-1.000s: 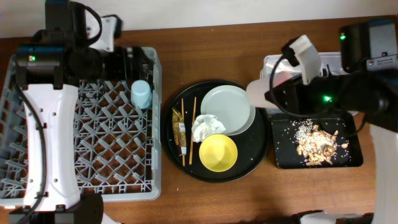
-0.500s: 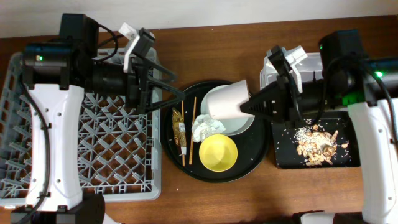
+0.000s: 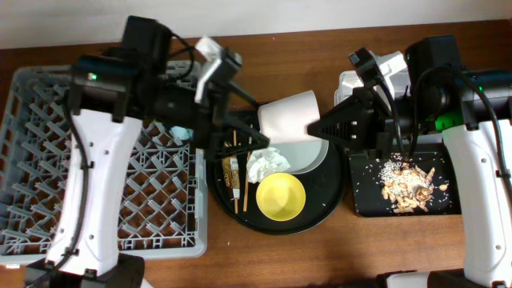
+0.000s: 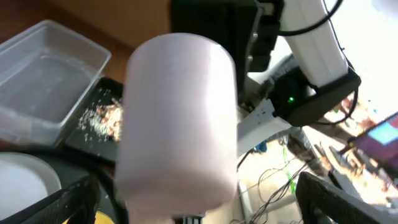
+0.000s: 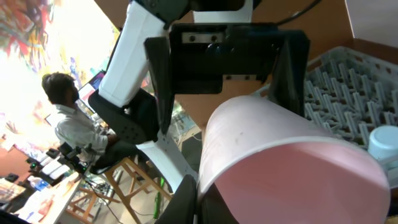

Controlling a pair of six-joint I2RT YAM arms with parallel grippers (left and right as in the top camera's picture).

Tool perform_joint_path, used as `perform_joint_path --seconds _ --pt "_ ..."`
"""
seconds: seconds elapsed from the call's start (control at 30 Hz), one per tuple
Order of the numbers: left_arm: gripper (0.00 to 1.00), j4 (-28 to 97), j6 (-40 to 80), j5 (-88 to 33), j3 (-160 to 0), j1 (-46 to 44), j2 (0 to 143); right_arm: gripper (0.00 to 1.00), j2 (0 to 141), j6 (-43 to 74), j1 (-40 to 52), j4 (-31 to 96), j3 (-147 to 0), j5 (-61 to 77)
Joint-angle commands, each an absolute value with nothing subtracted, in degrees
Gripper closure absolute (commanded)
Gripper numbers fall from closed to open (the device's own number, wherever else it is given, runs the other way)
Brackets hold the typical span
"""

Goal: Sort waste into correct bins and load items into the dishwasher rack
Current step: 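Hand the pink cup from the right gripper to the left gripper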

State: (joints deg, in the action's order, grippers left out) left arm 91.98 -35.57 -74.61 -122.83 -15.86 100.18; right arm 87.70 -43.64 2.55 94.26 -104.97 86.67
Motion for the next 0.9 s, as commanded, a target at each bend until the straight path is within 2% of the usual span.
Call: perform_joint_path --seconds 0.0,0.47,0.57,0.6,0.77,0.87 --pt "0.01 89.60 -35.14 -75.70 -122.69 -17.21 100.38 0.96 87.68 -41.89 2.28 94.13 -104.90 88.95" --pt "0.01 91.20 -35.16 -75.64 -122.69 -18.65 100.38 0.96 87.70 -34.92 6.04 87.53 -109.95 88.90" --pt "0.11 91.15 -35.16 -75.68 -122.69 -18.65 100.38 0.96 87.70 -35.14 6.04 87.55 -109.95 88.90" --pt "0.19 91.18 -35.16 -75.68 -122.69 -18.65 100.38 0.96 87.70 -35.57 6.07 87.55 -109.95 88.90" --pt "0.26 91.13 -35.16 -75.68 -122.69 -18.63 100.38 0.96 87.70 -37.26 7.40 87.55 -109.95 88.88" --pt "0.35 91.15 -35.16 -75.70 -122.69 -18.65 100.38 0.96 87.70 -38.74 8.40 87.55 -109.93 88.71"
